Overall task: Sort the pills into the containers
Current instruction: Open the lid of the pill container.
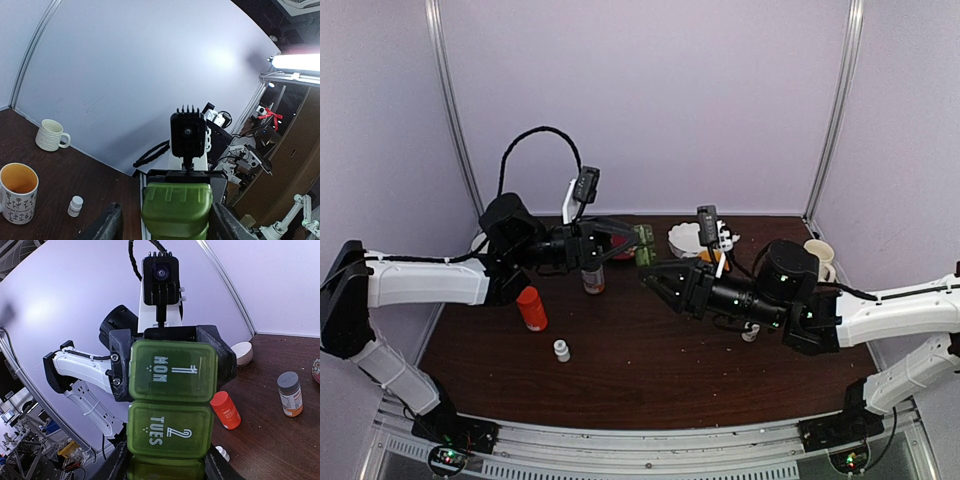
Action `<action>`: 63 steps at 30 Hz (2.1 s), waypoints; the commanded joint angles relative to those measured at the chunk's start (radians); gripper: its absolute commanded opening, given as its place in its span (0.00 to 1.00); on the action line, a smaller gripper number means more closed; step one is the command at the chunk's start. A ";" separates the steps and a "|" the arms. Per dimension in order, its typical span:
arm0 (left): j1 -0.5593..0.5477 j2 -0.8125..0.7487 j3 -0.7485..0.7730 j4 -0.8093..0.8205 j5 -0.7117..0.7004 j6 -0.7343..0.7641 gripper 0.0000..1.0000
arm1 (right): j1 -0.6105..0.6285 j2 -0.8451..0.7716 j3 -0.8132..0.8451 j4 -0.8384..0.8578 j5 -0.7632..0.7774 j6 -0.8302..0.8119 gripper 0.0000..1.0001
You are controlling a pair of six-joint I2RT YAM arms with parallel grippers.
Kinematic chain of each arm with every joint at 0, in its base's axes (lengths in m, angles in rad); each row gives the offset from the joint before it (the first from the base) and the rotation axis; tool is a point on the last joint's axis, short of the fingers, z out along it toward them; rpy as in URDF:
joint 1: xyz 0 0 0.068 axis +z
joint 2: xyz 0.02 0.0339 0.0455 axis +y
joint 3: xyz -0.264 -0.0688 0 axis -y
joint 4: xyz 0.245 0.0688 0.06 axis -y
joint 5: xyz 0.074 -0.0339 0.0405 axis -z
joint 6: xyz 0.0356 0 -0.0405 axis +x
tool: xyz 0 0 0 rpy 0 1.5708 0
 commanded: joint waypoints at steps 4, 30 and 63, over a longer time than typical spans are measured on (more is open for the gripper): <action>-0.004 0.024 0.019 0.060 0.026 -0.031 0.42 | -0.014 0.006 -0.009 0.093 -0.038 0.027 0.43; -0.004 0.034 0.029 0.015 0.023 -0.016 0.67 | -0.027 0.029 -0.010 0.082 -0.043 0.037 0.43; -0.004 0.025 0.001 0.128 0.028 -0.063 0.66 | -0.032 0.031 -0.021 0.091 -0.047 0.042 0.43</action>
